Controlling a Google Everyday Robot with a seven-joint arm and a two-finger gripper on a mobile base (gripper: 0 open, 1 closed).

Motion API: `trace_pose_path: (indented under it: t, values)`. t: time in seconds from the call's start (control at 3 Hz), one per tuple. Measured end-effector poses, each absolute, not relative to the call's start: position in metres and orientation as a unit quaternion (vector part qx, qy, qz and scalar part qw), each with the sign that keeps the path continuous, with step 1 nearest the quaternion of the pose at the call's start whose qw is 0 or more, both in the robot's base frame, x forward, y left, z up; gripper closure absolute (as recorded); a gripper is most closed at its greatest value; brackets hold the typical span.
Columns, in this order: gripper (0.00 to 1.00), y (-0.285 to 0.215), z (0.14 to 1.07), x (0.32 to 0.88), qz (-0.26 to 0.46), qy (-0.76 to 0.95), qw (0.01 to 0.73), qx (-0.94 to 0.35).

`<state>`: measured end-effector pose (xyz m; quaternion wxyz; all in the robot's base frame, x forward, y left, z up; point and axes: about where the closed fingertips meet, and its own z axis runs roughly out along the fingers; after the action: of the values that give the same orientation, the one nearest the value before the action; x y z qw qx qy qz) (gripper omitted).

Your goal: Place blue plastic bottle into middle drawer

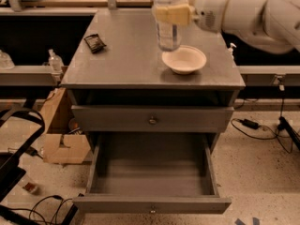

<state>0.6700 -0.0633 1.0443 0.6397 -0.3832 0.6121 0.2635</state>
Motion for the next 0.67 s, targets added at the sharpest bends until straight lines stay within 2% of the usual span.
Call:
trace_pose_path:
  t: [0.33, 0.67]
  values:
    - [1.0, -0.0824, 0.9806, 0.6155, 0.301, 0.633, 0.603, -0.382]
    - [1.0, -0.079, 0.9774, 0.6172, 0.302, 0.632, 0.602, -0.384]
